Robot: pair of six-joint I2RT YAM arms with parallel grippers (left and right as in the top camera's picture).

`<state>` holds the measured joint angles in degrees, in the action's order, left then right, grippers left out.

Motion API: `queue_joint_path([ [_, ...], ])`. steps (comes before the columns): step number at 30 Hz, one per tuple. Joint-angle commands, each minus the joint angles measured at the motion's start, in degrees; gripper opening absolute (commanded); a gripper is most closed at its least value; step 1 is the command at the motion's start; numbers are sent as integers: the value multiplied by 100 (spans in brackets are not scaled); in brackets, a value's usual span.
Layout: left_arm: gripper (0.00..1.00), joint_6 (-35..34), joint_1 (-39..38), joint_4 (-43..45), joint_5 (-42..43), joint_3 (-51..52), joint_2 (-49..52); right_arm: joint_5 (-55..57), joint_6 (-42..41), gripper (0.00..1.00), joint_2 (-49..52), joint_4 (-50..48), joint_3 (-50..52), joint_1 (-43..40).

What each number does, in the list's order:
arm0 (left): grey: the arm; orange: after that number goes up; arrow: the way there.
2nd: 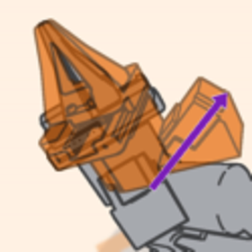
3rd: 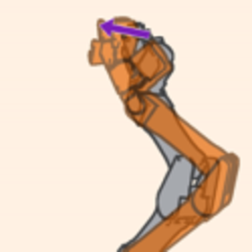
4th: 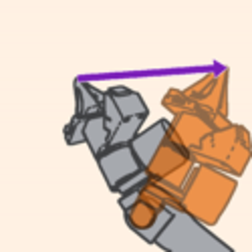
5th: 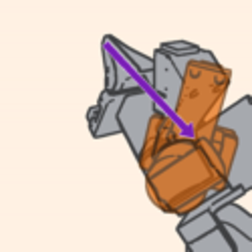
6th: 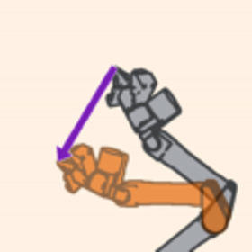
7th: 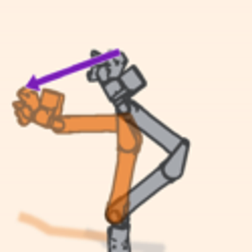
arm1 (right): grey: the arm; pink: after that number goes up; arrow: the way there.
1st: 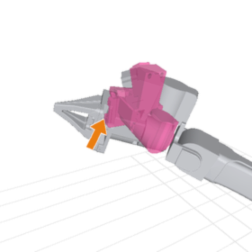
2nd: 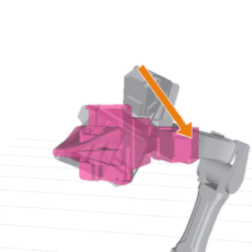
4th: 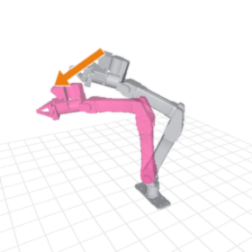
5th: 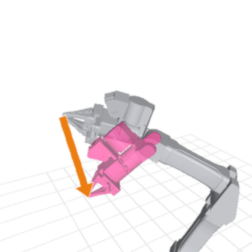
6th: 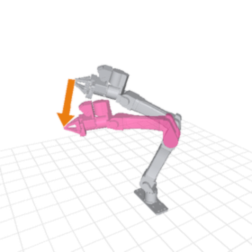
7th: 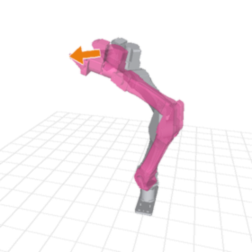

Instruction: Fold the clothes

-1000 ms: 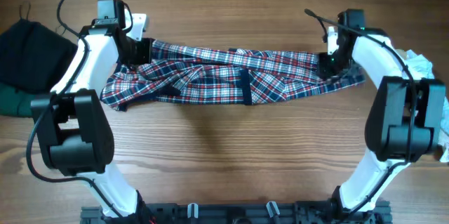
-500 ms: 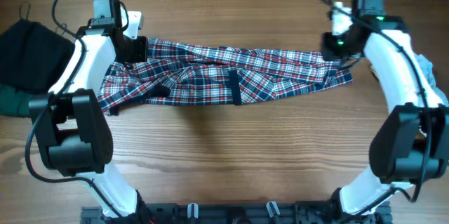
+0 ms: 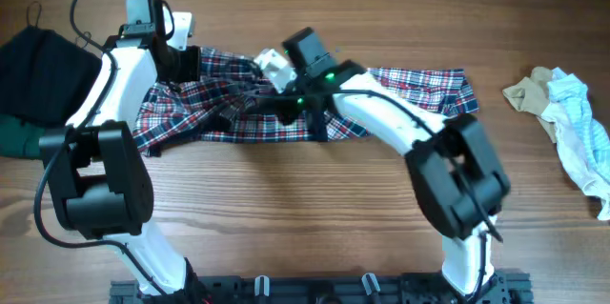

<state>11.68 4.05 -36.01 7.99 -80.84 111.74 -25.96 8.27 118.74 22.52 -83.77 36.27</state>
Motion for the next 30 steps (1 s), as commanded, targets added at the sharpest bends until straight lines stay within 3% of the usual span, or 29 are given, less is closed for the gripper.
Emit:
queue_joint_path([
  [1, 4, -15, 57, 44, 11, 2, -85, -162, -297, 4, 173, -468, -52, 278],
  [4, 4, -15, 55, 50, 76, 4, -85, 535, -422, 4, 391, -1019, -52, 380],
  [8, 4, -15, 55, 48, 76, 2, -85, 535, -579, 4, 914, -1453, -52, 380],
  [12, 4, -15, 55, 66, 166, 2, -85, 538, -549, 4, 931, -2505, -52, 380],
  [30, 6, -11, 55, 208, 310, 2, -450, 186, -887, 6, 1440, -3062, -57, 369],
])
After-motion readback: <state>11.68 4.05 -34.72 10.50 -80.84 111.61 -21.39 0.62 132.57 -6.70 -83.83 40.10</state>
